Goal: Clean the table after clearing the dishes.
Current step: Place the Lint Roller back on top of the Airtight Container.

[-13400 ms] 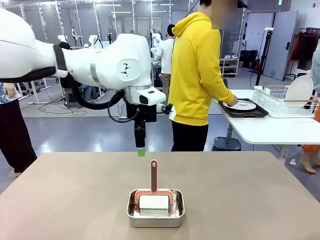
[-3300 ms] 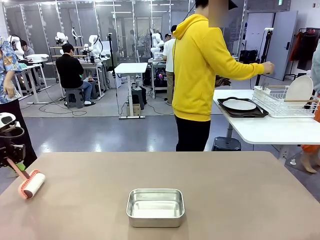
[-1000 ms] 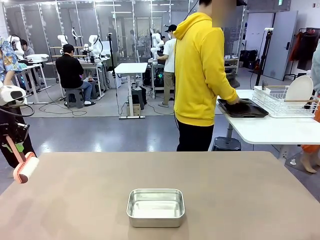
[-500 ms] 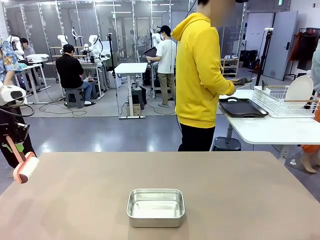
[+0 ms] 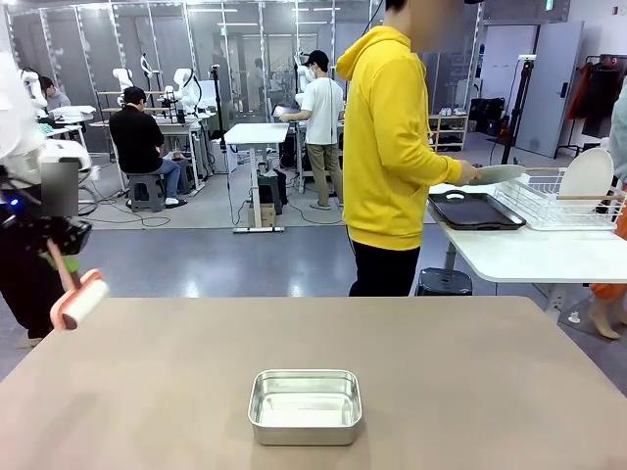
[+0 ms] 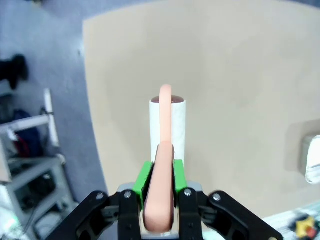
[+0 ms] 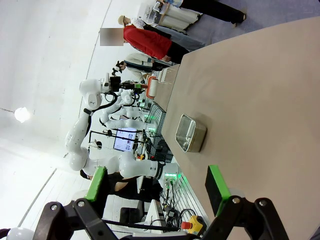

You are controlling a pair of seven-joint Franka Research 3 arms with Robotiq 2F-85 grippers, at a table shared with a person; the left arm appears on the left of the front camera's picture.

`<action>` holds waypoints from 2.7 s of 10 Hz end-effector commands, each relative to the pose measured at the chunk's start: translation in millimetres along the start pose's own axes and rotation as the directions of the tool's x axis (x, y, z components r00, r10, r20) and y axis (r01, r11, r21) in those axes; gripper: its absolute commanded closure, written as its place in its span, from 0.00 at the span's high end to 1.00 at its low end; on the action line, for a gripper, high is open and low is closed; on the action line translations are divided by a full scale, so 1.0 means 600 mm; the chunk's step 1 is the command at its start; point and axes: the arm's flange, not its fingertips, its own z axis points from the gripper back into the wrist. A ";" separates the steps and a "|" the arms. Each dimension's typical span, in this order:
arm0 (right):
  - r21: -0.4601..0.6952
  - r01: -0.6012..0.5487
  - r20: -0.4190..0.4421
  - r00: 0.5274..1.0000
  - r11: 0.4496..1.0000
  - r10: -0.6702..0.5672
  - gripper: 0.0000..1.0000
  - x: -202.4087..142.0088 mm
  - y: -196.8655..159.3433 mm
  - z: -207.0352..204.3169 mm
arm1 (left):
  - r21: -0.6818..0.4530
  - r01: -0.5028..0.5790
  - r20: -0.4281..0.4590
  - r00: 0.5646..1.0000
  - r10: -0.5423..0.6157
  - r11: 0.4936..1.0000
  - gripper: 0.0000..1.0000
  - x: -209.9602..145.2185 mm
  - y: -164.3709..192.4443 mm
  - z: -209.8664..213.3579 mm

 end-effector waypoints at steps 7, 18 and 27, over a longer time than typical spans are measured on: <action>0.001 -0.021 0.000 1.000 1.000 0.021 0.98 -0.005 0.002 -0.001 | -0.001 0.617 -0.038 0.786 -0.617 0.787 0.22 0.067 -0.287 0.046; 0.001 -0.021 0.000 1.000 1.000 0.021 0.98 -0.005 0.002 -0.001 | -0.029 0.949 0.112 0.315 -0.942 0.314 0.22 -0.089 -0.526 0.079; 0.001 -0.021 0.000 1.000 1.000 0.021 0.98 -0.005 0.002 -0.001 | -0.095 0.978 0.129 0.199 -0.971 0.187 0.22 -0.087 -0.611 0.051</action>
